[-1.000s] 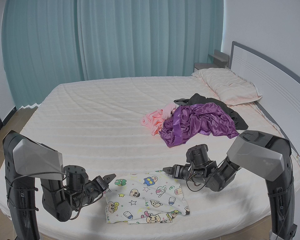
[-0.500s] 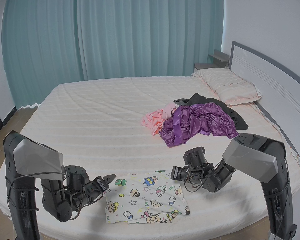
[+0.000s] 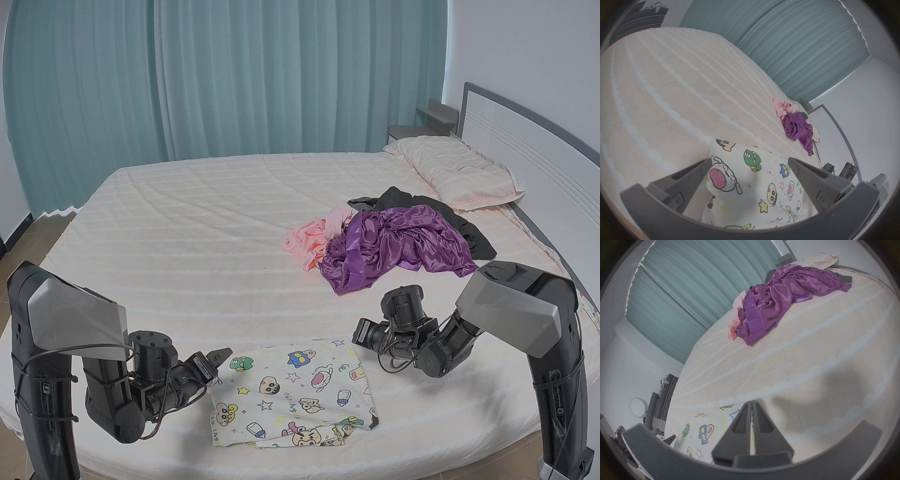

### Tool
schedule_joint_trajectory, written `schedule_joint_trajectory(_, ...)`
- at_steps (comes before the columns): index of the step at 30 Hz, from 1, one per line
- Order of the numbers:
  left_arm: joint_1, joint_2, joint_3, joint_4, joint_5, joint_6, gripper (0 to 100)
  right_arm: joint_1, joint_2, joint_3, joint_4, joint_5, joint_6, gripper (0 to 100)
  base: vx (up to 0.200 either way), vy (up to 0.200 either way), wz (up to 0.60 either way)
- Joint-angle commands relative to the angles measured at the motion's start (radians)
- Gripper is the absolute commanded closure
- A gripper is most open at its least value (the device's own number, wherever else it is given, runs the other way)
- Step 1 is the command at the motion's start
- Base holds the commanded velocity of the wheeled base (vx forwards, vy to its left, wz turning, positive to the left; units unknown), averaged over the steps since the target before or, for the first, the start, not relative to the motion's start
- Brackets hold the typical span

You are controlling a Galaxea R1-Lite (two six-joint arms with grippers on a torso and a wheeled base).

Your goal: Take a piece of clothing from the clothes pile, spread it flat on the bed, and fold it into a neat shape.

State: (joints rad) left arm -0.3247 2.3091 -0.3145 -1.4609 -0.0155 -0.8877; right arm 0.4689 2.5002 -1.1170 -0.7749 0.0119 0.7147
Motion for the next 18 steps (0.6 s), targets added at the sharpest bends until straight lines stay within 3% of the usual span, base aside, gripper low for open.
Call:
schedule_joint_trajectory(1, 0.001, 0.003, -0.002, -0.001, 0.0, -0.001, 0, -0.004, 0.009, -0.001, -0.001, -0.001, 0.0, 100, 0.0, 0.0, 0.0)
schedule_joint_trajectory(13, 0.001, 0.003, -0.002, -0.001, -0.001, -0.001, 0, 0.0, -0.038, 0.052, 0.009, 0.036, -0.017, 100, 0.0, 0.0, 0.0)
schedule_joint_trajectory(14, 0.001, 0.003, 0.0, 0.001, -0.001, -0.001, 0, 0.005, -0.032, 0.049, 0.009, 0.036, -0.017, 0, 0.0, 0.0, 0.0)
schedule_joint_trajectory(18, 0.001, 0.004, -0.002, -0.001, -0.001, -0.001, 0, 0.019, -0.014, 0.04, 0.009, 0.039, -0.018, 0, 0.0, 0.0, 0.0)
